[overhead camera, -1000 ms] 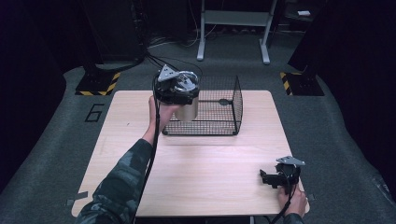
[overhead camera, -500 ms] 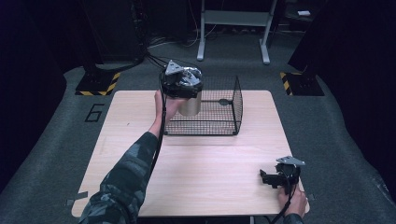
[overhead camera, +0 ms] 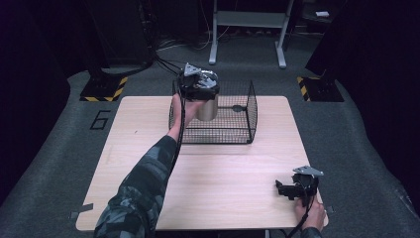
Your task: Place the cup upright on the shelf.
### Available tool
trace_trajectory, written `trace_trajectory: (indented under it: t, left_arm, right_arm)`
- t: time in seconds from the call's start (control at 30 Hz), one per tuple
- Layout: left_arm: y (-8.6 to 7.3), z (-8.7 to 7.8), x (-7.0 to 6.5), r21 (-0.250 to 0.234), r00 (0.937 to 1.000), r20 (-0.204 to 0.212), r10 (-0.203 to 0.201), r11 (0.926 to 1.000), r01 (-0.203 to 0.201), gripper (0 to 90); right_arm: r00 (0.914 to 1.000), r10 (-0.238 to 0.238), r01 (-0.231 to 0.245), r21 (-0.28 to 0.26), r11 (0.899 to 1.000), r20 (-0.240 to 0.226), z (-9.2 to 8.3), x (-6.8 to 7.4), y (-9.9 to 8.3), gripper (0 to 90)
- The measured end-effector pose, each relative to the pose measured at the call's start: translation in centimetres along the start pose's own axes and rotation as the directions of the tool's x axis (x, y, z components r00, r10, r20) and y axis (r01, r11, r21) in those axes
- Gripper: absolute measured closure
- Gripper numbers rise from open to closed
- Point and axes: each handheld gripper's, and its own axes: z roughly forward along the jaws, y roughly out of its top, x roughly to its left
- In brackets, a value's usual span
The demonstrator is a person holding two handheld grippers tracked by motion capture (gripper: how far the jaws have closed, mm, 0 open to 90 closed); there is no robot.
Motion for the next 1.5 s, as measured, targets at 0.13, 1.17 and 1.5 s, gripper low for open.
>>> trace_trajectory:
  t: [0.13,1.17,1.5]
  left_arm:
    - [-0.5,0.9,0.0,0.024,1.0,-0.004,-0.007,0.9997,0.007,3.3]
    - [-4.3,5.4,0.0,0.163,0.9982,-0.043,-0.043,0.9854,0.049,3.2]
    - [-4.7,5.8,-0.1,0.191,0.9987,-0.035,-0.038,0.9805,0.044,3.2]
  right_arm:
    - [1.0,-0.004,0.004,0.002,1.0,0.002,0.0,0.0,0.0,0.0]
    - [1.0,-0.002,0.002,0.001,1.0,0.007,0.0,0.0,0.0,0.0]
    - [1.0,0.0,0.0,0.003,1.0,0.006,0.0,0.0,0.0,0.0]
